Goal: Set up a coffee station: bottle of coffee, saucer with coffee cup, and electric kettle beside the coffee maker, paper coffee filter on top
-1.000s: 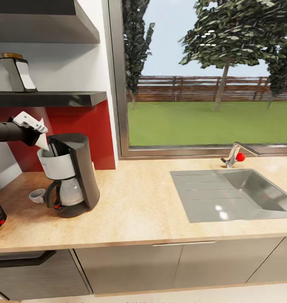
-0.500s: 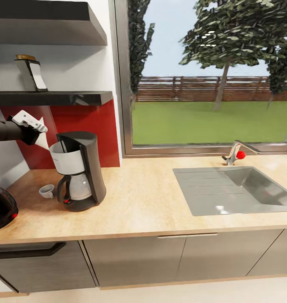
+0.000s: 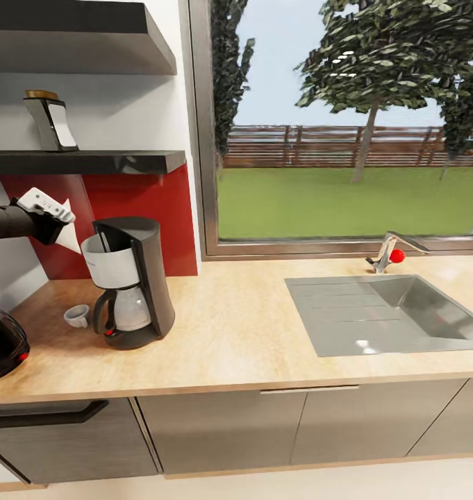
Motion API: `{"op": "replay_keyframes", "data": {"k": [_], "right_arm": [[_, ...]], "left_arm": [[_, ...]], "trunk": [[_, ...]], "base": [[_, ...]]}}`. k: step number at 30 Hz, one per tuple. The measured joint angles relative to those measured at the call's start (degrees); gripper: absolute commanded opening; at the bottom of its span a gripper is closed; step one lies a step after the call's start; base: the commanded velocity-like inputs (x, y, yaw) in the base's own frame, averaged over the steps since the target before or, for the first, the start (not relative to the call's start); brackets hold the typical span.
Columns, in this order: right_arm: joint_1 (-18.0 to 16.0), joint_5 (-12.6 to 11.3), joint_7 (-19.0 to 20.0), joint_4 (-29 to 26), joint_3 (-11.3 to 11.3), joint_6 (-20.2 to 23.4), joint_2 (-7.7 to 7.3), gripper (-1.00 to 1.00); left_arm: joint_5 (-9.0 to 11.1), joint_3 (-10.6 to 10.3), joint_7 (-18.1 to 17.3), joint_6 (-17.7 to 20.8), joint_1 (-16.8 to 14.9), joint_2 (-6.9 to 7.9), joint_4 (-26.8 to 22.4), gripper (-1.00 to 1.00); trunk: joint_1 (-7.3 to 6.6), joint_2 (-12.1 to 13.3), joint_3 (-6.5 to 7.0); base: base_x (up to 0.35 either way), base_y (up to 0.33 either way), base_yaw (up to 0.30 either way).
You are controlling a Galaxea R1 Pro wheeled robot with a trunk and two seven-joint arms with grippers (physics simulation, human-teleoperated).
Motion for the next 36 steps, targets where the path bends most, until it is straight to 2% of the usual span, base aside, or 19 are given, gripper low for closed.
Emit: {"op": "replay_keyframes", "data": {"k": [9,27,36], "right_arm": [[0.0,-0.1,0.0,0.0,0.0,0.0,-0.07,1.00],[0.0,-0.1,0.0,-0.1,0.0,0.0,-0.07,1.00],[0.0,-0.1,0.0,-0.1,0.0,0.0,-0.08,1.00]], "left_arm": [[0.1,0.1,-1.0,0.0,0.0,0.00,0.0,-1.00],[0.0,0.2,-1.1,0.0,0.1,0.09,-0.2,-1.00],[-0.1,0.3,-1.1,0.0,0.1,0.17,-0.2,-1.00]], "trunk": [[-0.02,0.0,0.00],[0.00,0.0,0.23],[-0.01,0.0,0.23]], "base": [[0.251,0.000,0.000],[0.019,0.000,-0.074],[0.167,0.124,-0.001]]}}
